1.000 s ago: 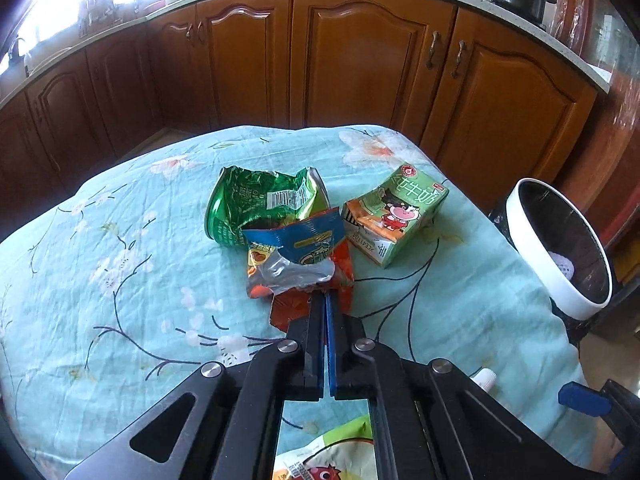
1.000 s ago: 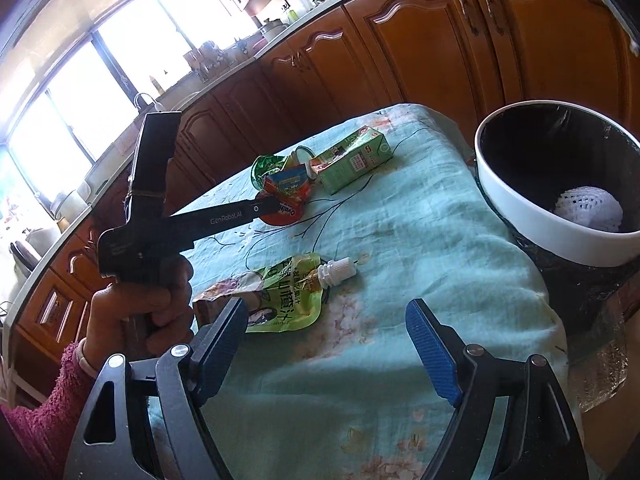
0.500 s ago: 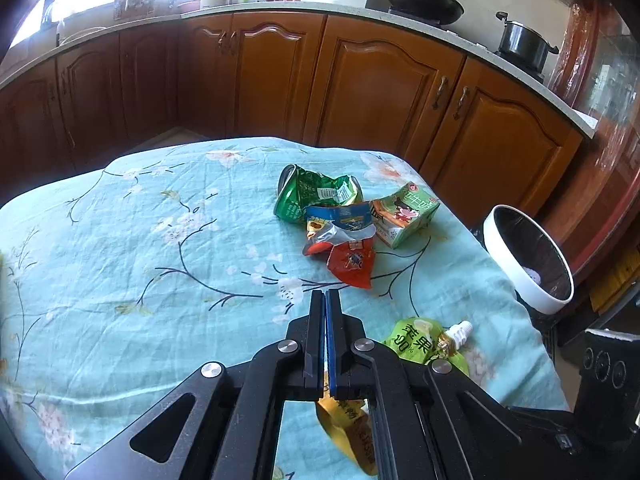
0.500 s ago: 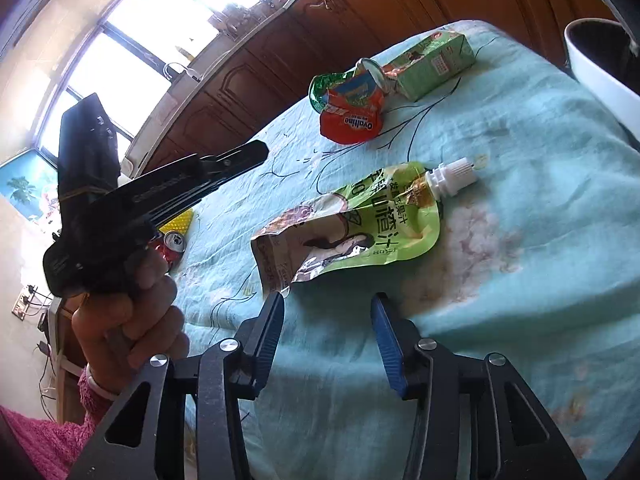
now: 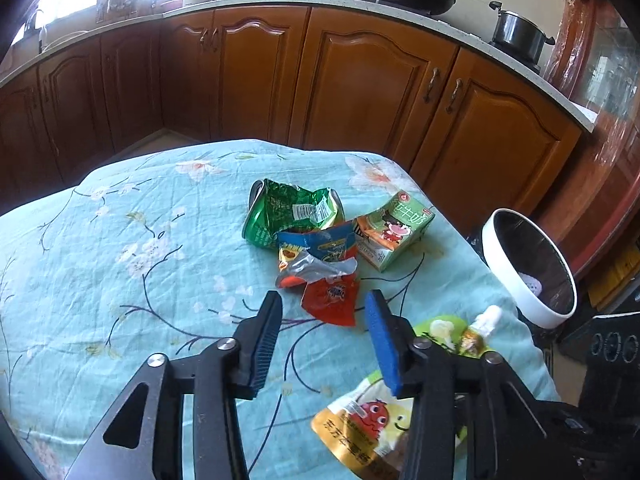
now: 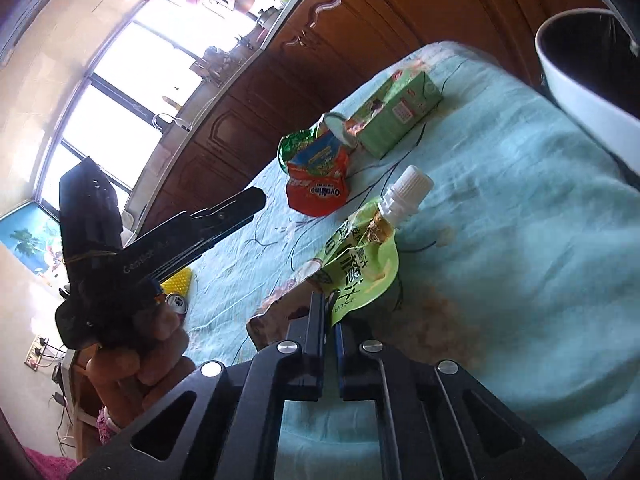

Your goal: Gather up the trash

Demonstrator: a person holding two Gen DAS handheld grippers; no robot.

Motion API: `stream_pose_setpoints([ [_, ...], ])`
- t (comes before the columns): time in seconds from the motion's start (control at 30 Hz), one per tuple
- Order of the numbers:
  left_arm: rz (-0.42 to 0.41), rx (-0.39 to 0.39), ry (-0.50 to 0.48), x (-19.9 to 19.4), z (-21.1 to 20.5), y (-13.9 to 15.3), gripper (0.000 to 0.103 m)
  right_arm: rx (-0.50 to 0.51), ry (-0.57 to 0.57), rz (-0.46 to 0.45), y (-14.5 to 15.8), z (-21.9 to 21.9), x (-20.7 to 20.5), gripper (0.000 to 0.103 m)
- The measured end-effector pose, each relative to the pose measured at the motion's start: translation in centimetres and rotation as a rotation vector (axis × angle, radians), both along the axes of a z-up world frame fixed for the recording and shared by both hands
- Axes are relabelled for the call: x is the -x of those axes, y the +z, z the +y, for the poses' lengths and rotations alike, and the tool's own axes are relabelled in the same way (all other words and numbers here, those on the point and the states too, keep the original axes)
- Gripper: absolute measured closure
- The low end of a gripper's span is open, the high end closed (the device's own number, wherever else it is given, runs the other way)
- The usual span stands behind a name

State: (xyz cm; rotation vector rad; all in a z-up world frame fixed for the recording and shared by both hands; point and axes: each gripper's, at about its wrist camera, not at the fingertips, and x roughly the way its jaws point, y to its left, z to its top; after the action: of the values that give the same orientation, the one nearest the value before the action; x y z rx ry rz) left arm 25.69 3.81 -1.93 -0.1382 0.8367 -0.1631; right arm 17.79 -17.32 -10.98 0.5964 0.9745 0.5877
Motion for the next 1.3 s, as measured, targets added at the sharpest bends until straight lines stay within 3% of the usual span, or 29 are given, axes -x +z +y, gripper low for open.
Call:
stream_pose_setpoints([
  [0.2, 0.009, -0.064, -0.004, -3.1, -1.9, -1.2, 0.056, 0.003, -0.076, -0.05, 2.2, -3.7, 0.1, 0.103],
  [0.27, 0.017, -0.095, -0.001, -4.1, -2.5, -1.9, 0.06, 0.007, -0.102, -0.064, 2.8, -4.8, 0.1, 0.103],
  [0.33, 0.035, -0.102, -0.012, -4.9, -3.1, -2.6, 0.094, 0.012, -0.123, -0.077, 3.2, -5.7, 0.1, 0.103],
  [0.5, 0.013, -0.119, -0.017, -4.6, -4.0, -2.7, 0.098, 0.038, -0.165, -0.124, 4.7, -7.3, 0.3, 0.103],
  [0.83, -0.006, 0.023, -0.074, -0.6, -5.0, -0.1, 0.101, 0.097, -0.236, -0.188, 6.1, -10.1, 0.9, 0.103],
  [1.3, -0.037, 0.054, -0.238, -0.5, -12.6, 2.0, 0.101, 0.27, -0.38, -0.267, 7.9, -16.0, 1.8, 0.103],
])
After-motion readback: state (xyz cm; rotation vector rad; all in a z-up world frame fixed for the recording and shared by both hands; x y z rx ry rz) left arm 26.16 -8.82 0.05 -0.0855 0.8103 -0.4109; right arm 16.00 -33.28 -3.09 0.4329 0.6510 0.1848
